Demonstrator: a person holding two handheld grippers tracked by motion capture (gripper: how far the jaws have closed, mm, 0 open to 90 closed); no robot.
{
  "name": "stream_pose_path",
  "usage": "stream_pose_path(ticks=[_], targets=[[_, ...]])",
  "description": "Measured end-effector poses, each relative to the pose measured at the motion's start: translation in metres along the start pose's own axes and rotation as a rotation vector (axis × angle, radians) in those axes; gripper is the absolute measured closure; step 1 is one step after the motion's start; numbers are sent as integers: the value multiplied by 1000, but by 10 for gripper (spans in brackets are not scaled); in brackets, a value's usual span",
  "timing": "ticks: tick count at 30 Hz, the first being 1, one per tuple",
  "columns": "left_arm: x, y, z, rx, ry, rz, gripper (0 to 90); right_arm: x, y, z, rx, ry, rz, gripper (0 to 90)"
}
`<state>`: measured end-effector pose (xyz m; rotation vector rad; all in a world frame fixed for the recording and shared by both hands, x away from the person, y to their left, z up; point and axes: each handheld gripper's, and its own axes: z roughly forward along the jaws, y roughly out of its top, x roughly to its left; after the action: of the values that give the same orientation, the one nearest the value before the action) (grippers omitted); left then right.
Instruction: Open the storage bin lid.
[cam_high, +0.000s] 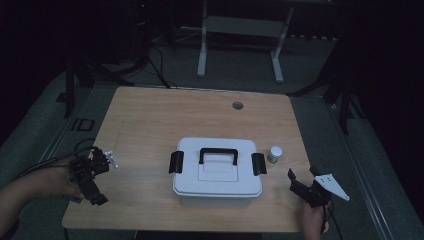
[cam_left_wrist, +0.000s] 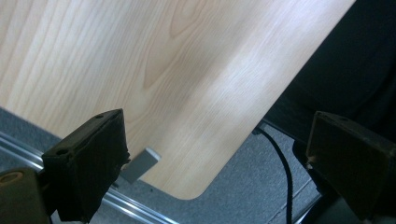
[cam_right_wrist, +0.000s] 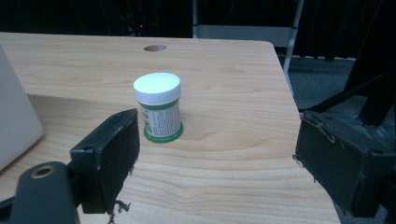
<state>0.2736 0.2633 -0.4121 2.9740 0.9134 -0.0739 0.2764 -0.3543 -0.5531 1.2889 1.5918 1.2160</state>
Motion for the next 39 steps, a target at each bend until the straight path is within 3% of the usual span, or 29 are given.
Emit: stream_pose_path(ticks=[6,8,9,16,18,23,30,32,33,36,39], targets=[[-8,21,-18,-32,7,52,51,0,0,0,3,-3,-6,137],[-8,21,-18,-32,7,52,51,0,0,0,1,0,-5,137],[-14,34,-26,-39,18,80,51,0,0,0,-1,2,-2,137],[-26,65,-40,-59,29,162,51,0,0,0,-2,5,2,137],[-29,74,-43,-65,42,178,51,-1,0,0,-3,5,2,137],[-38,95,-43,-56,28,240,51,0,0,0,-2,7,4,137],[-48,127,-52,-83,26,304,51,-1,0,0,-3,11,4,137],[-48,127,-52,-83,26,304,51,-1,0,0,-3,11,6,137],[-52,140,-56,-89,26,339,51,-1,0,0,-4,12,5,137],[-55,149,-57,-94,25,360,51,-1,0,-1,-7,14,7,137],[-61,164,-58,-99,51,396,51,-2,0,-1,-7,15,12,137]])
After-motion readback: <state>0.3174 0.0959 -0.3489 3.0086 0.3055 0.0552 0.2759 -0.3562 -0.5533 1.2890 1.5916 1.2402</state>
